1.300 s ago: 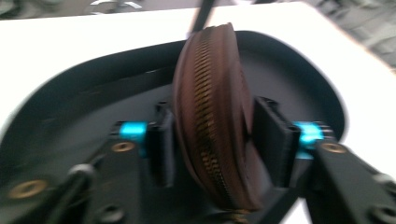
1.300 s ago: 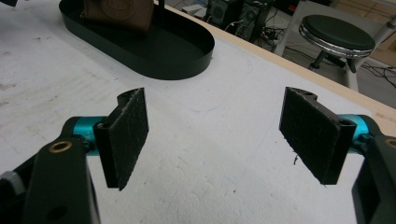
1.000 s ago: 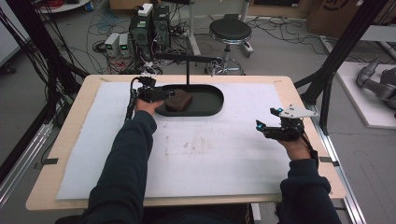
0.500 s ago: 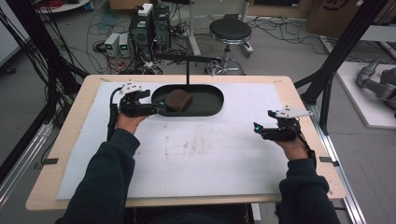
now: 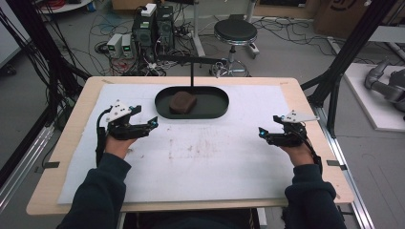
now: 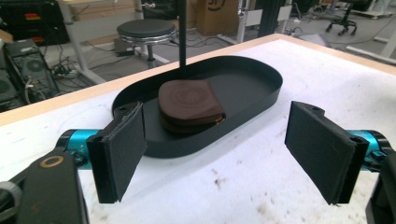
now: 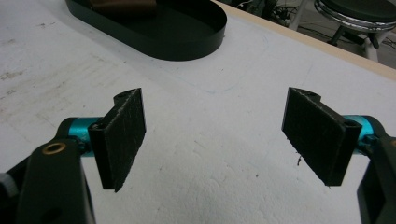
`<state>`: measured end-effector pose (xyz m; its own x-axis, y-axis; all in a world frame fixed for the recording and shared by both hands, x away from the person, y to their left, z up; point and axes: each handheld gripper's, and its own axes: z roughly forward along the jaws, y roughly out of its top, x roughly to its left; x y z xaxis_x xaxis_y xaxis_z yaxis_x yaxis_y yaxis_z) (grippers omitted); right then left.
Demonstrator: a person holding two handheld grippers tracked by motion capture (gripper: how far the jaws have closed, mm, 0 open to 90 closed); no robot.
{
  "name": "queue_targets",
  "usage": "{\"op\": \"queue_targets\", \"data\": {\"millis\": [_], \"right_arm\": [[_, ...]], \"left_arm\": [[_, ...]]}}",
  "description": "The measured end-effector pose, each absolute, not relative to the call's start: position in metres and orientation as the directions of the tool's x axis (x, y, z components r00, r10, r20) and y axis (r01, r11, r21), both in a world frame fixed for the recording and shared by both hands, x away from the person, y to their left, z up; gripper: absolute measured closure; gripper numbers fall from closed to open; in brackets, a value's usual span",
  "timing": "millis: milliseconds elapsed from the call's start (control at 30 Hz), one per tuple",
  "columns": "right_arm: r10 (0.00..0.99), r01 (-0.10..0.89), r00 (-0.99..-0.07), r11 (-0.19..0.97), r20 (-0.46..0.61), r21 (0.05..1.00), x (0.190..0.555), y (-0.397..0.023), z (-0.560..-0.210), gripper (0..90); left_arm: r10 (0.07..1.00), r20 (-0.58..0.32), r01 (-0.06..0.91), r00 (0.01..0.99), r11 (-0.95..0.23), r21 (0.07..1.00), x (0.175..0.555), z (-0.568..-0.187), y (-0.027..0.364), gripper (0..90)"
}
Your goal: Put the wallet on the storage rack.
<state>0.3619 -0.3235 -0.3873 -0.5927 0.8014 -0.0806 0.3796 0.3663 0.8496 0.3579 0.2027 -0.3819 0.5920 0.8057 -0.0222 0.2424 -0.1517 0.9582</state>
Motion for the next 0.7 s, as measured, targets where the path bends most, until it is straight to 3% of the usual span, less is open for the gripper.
{"op": "queue_targets", "data": {"millis": [700], "right_arm": [[0.806, 0.381, -0.579, 0.402, -0.124, 0.833, 0.361, -0.317, -0.392, 22.2]], "left_arm": [[0.830, -0.051, 0.281, 0.556, -0.130, 0.951, 0.348, -0.403, 0.224, 20.5]]}}
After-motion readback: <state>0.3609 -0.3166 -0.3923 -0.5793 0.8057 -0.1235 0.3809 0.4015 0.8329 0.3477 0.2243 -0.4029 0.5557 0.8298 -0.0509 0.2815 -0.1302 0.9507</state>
